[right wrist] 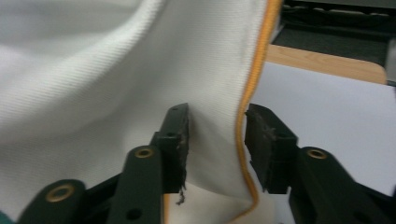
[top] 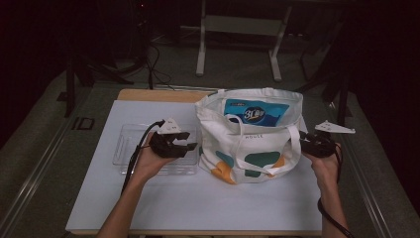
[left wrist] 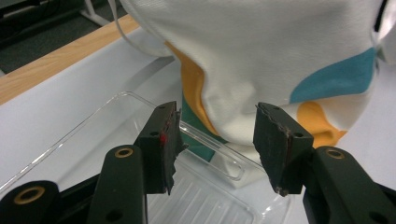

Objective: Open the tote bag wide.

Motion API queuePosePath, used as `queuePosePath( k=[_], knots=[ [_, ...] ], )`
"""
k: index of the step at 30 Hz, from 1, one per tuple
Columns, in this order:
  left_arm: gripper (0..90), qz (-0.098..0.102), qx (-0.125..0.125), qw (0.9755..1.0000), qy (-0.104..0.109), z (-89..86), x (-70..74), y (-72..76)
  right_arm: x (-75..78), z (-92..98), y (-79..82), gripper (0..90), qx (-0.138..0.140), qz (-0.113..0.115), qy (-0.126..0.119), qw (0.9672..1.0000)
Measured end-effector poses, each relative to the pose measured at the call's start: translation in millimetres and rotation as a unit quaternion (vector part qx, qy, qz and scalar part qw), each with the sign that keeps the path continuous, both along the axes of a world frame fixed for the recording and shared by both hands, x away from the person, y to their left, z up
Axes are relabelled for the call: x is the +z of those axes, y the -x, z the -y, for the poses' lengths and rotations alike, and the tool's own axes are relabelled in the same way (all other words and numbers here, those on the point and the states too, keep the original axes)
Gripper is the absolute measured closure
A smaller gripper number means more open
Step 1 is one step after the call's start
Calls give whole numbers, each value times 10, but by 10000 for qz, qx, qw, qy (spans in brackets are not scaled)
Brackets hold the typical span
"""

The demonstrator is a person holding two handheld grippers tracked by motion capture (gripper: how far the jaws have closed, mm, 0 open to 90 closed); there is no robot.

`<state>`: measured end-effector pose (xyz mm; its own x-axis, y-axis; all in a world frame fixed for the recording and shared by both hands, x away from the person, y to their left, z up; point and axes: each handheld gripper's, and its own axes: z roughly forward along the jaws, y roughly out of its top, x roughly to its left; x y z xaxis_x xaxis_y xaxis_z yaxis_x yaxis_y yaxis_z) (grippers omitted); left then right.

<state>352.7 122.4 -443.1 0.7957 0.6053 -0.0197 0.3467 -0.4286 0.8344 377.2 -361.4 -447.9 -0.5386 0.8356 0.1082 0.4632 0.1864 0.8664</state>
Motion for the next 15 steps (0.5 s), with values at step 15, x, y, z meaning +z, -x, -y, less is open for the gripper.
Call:
queuePosePath(
  k=[15],
  knots=[
    [603,-580,42,9980,235,187,42,-374,6,-26,81,863,219,245,-102,9994]
  ],
)
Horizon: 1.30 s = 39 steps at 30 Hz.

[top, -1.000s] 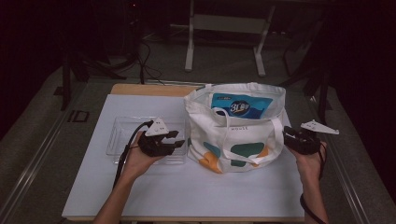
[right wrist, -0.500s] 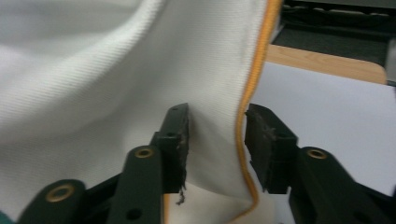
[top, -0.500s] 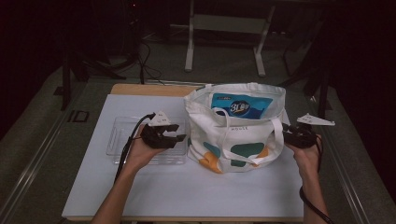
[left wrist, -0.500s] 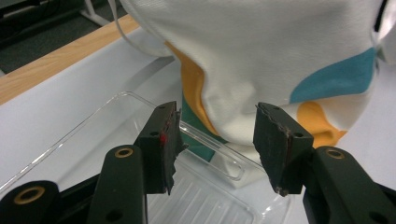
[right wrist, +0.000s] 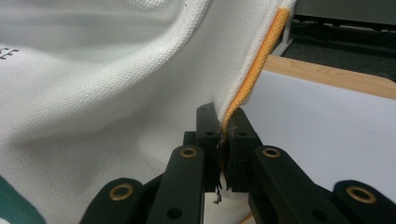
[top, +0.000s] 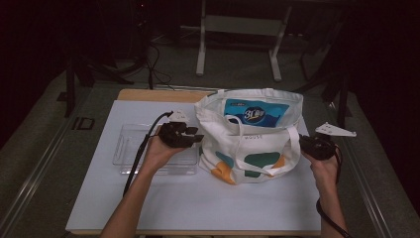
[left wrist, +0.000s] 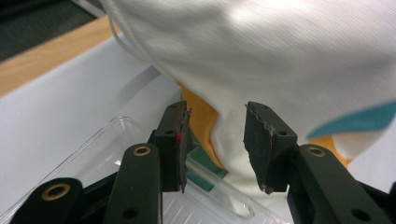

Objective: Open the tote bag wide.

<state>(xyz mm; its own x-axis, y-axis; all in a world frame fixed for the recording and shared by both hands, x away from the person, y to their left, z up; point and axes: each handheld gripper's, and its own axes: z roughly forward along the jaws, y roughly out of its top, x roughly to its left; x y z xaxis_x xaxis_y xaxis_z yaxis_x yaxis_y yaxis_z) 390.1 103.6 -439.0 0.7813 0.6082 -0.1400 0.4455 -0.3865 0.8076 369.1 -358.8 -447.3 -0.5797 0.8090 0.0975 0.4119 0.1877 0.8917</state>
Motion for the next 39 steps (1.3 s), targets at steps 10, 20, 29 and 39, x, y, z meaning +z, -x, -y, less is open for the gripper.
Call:
queuePosePath(
  k=[10,20,29,39],
  knots=[
    [875,34,-66,9997,241,18,79,-18,17,27,42,863,76,61,-84,9999],
    [881,291,-259,9992,123,5,239,200,110,92,201,864,175,255,-255,9992],
    [880,305,-369,9989,-23,53,226,325,42,105,300,864,269,253,-229,9991],
    [880,200,-487,9983,-240,95,82,381,-105,99,375,864,295,108,-152,9994]
  ],
)
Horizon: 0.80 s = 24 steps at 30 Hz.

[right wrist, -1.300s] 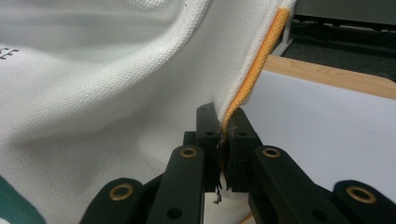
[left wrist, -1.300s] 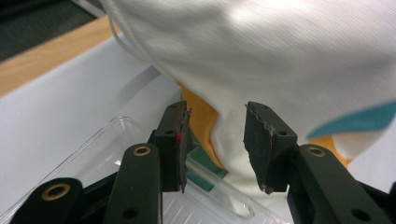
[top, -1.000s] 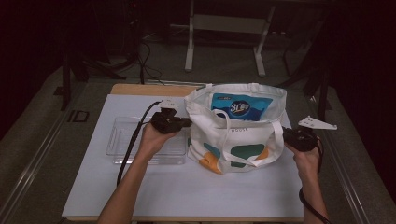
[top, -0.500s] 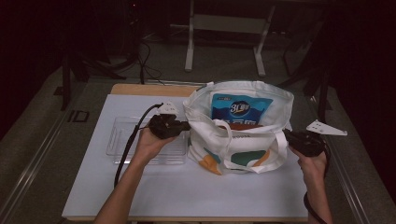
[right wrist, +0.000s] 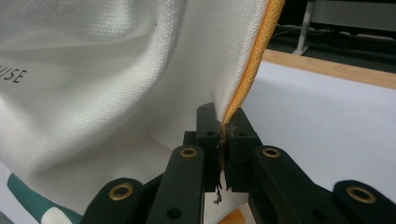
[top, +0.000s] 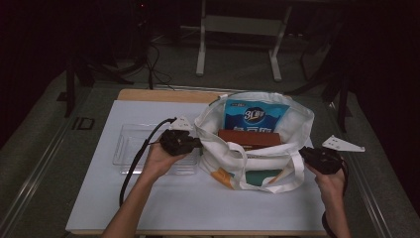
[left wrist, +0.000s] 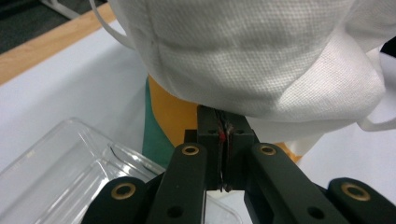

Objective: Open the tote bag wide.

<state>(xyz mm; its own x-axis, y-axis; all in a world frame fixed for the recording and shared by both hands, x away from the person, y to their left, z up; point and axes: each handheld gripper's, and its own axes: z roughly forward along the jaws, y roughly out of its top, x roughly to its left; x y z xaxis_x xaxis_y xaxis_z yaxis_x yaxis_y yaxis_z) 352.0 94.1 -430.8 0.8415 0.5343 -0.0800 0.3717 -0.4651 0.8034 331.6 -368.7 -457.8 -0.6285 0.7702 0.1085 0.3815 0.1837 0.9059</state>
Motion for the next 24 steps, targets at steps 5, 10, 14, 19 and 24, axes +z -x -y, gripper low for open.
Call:
queuePosePath(
  k=[5,10,14,19,24],
  knots=[
    [881,-69,-52,9996,-250,74,-101,-1,-92,-27,1,864,-15,-88,124,9999],
    [889,-152,-121,9986,-484,169,-199,-17,-215,-34,9,865,-82,-192,179,9996],
    [893,-277,-135,9975,-641,220,-280,-48,-306,-38,25,867,-137,-262,171,9994],
    [888,-296,-261,9963,-766,262,-372,-14,-360,-48,35,867,-121,-310,244,9991],
    [811,-190,-189,9988,-413,137,-270,10,-325,-56,46,867,-105,-254,250,9993]
  ],
)
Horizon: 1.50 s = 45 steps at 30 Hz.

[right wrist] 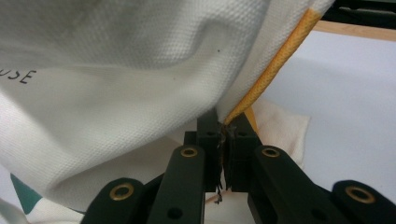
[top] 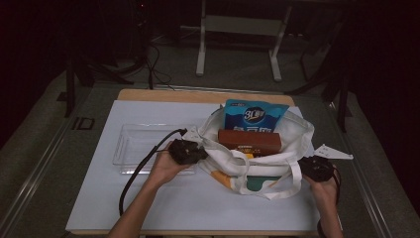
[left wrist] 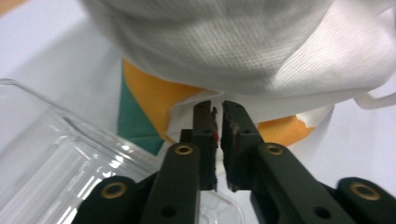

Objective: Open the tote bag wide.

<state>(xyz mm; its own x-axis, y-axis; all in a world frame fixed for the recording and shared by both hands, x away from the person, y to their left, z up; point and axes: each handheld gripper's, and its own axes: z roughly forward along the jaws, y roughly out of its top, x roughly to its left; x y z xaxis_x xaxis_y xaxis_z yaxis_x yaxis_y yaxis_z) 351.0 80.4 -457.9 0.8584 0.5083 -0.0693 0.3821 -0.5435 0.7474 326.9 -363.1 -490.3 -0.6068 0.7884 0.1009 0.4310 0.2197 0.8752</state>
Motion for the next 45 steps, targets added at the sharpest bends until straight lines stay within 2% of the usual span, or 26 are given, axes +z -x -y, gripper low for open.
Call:
queuePosePath(
  k=[2,4,8,10,12,13,15,18,20,23,25,28,32,34,36,38,42,45],
  knots=[
    [753,19,58,9999,93,-69,49,4,17,-9,1,867,10,3,22,10000],
    [691,-28,70,9995,306,-147,93,1,26,-12,1,867,13,26,22,10000],
    [583,91,157,9985,523,-269,196,23,35,-18,7,867,12,37,39,10000],
    [531,101,273,9971,704,-320,258,13,37,-17,5,867,15,33,39,10000],
    [511,15,347,9934,1095,-381,329,-25,39,-17,2,867,19,37,35,10000],
    [511,50,362,9923,1186,-402,370,-34,42,-19,2,867,13,33,35,10000],
    [502,125,408,9919,1200,-409,450,-47,49,-21,5,867,23,41,53,10000],
    [497,163,485,9899,1322,-395,545,-86,51,-20,1,867,24,44,52,10000],
    [511,176,494,9903,1285,-367,581,-122,53,-21,0,867,28,56,63,10000],
    [614,68,550,9914,1189,-305,564,-155,49,-25,5,867,33,61,44,10000],
    [696,65,573,9937,958,-265,529,-150,39,-26,5,867,46,65,63,9999],
    [765,61,549,9968,583,-209,458,-132,17,-34,9,868,32,41,115,9999],
    [776,6,404,9989,252,-134,359,-96,-34,-37,10,869,19,-21,111,9999],
    [777,-21,324,9994,75,-78,306,-73,-64,-47,18,871,28,-38,193,9998],
    [783,-14,255,9995,-166,-13,240,-49,-99,-67,29,872,34,-79,336,9994],
    [787,-30,215,9993,-315,31,185,-39,-134,-73,33,874,31,-119,370,9992],
    [787,-55,260,9991,-329,40,160,-47,-158,-90,28,873,-2,-191,466,9987],
    [775,-47,290,9994,-197,1,197,-48,-115,-92,33,866,-58,-184,442,9988]
  ],
)
